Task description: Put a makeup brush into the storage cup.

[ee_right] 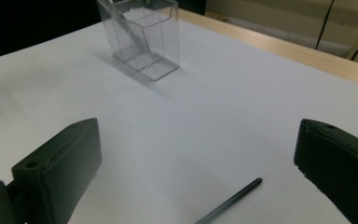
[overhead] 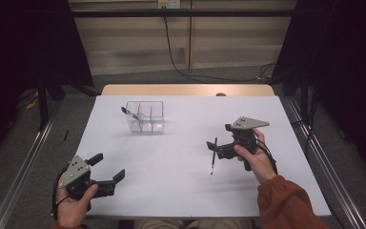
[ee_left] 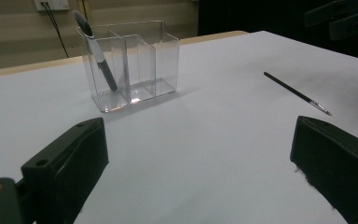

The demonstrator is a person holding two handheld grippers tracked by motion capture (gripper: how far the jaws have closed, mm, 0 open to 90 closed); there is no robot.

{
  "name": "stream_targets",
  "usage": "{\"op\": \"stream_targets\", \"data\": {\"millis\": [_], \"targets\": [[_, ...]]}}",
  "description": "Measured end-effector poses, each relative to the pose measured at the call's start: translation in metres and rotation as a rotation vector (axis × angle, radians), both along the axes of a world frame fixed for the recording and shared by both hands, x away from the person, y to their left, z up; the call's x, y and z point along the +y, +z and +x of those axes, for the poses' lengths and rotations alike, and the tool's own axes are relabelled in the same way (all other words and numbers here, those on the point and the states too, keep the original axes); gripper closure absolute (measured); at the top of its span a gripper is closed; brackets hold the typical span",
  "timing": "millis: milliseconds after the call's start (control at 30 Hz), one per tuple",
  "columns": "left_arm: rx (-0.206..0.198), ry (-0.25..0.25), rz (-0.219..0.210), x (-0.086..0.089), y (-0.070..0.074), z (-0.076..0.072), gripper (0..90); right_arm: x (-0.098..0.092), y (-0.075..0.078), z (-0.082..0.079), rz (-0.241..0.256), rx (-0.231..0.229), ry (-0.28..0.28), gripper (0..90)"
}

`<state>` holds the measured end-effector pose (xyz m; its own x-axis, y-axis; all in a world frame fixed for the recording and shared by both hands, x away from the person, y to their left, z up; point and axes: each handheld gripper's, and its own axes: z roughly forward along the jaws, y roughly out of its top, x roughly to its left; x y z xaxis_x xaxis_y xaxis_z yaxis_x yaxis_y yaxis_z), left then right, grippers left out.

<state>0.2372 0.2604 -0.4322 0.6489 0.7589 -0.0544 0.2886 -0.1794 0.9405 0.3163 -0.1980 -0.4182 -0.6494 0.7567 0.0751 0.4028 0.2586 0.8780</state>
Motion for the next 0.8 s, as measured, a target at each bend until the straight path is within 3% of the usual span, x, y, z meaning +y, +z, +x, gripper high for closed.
{"op": "stream_targets", "data": {"millis": [100,333,633,733,800], "targets": [[-0.005,0.006,-0.002,0.001,0.000,0.000,3.7,0.004,0.001,0.004,-0.023,0.026,0.013,0.5],[-0.010,0.006,-0.002,0.001,0.000,0.000,3.3,0.008,0.004,0.012,-0.110,0.158,0.041,1.1],[-0.010,0.014,0.021,0.002,-0.001,0.001,3.3,0.008,0.001,0.021,-0.205,0.302,0.039,2.2],[-0.008,0.015,0.013,0.002,-0.001,0.001,3.3,0.009,-0.001,0.025,-0.256,0.332,0.011,2.8],[-0.010,0.013,0.020,0.002,-0.001,0.001,3.3,0.011,-0.002,0.027,-0.276,0.376,0.010,4.1]]}}
